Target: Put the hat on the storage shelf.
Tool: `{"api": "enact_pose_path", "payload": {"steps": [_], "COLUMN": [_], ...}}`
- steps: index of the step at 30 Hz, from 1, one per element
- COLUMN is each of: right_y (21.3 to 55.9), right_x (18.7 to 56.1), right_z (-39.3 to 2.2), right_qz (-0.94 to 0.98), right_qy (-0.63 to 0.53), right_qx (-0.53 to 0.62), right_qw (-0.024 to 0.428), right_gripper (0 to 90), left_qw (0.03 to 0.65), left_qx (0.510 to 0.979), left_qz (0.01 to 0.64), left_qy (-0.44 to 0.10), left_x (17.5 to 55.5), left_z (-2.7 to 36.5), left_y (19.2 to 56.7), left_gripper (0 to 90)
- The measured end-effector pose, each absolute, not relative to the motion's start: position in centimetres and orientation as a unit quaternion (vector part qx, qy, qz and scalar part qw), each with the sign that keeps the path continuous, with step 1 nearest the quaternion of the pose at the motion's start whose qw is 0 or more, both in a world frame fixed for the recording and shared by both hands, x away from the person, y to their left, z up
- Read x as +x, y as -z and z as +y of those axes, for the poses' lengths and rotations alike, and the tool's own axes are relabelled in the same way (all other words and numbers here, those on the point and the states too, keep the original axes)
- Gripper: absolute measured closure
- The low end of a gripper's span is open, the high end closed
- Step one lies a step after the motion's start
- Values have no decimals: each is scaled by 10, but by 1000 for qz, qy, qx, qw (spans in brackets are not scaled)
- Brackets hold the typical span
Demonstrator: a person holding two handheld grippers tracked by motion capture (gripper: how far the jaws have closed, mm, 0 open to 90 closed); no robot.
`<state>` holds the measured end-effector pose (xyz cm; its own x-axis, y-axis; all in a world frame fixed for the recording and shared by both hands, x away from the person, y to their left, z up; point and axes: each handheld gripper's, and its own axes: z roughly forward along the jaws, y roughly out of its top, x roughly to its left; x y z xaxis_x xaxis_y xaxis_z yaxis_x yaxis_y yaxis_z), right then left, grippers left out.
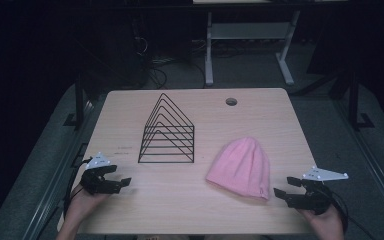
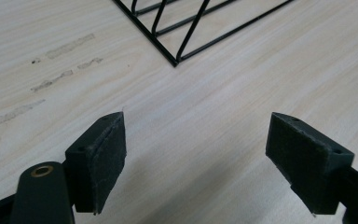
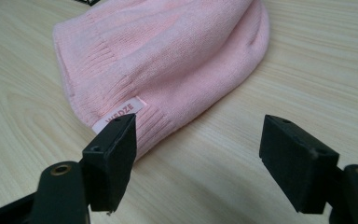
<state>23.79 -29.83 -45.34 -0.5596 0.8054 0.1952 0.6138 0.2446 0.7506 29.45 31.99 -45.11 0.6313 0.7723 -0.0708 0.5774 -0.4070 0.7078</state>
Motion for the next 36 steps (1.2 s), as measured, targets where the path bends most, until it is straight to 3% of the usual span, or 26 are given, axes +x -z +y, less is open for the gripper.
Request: {"api": "enact_pose_path", "payload": {"steps": [14, 19, 36], "right_y": [446, 443, 421], "right_x": [252, 269, 315], "right_z": [-299, -300, -284], "right_qz": [787, 788, 801], "right_qy": [-414, -413, -412], "right_qx": [446, 451, 431], "right_qw": [100, 75, 53], "right_gripper": [218, 205, 202], "left_qw": [364, 362, 370], "left_qx": [826, 825, 814], "left_qz": [410, 414, 427], "left_qy": [-133, -130, -132], "left_x": [295, 293, 294], "left_z": [317, 320, 325], "left_y": [451, 452, 452], "left_gripper": [198, 198, 199]}}
